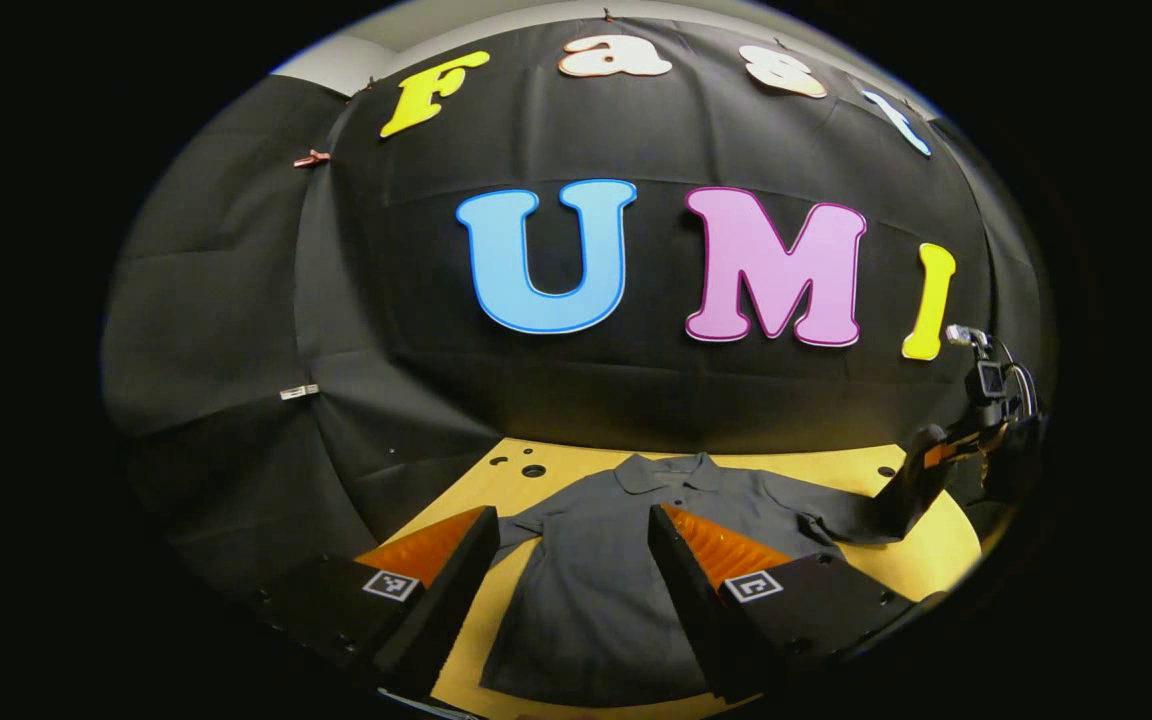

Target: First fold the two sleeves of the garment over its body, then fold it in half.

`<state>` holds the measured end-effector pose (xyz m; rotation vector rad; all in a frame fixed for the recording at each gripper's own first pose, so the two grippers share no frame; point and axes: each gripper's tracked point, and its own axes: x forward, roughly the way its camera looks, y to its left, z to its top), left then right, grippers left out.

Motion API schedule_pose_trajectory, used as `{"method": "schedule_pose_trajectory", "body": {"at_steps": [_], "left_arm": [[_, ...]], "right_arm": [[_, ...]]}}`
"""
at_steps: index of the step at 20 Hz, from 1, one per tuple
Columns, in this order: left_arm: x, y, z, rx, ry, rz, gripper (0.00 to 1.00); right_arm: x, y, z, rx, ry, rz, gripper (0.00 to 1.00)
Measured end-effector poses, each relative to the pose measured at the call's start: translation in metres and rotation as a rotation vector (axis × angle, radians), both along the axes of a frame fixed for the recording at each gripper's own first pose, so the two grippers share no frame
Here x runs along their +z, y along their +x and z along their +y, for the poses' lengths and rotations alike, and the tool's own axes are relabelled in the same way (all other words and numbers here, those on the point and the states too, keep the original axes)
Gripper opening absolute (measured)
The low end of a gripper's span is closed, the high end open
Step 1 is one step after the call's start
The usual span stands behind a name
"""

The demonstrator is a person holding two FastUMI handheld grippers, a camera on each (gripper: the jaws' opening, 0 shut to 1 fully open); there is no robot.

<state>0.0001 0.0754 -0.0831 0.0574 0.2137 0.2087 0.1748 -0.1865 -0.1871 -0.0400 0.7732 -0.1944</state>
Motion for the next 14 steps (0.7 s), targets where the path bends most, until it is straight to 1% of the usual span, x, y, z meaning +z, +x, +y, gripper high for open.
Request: {"method": "schedule_pose_trajectory", "body": {"at_steps": [6, 10, 14], "left_arm": [[-0.003, -0.011, 0.036, 0.055, -0.041, -0.007, 0.95], [-0.003, -0.02, 0.068, 0.116, -0.046, -0.011, 0.95], [0.001, -0.034, 0.105, 0.189, -0.051, -0.02, 0.95]], "right_arm": [[0.024, 0.053, 0.12, 0.186, -0.003, -0.038, 0.05], [0.021, 0.074, 0.215, 0.302, 0.036, -0.031, 0.05], [-0.002, 0.085, 0.301, 0.425, 0.044, 0.009, 0.05]]}}
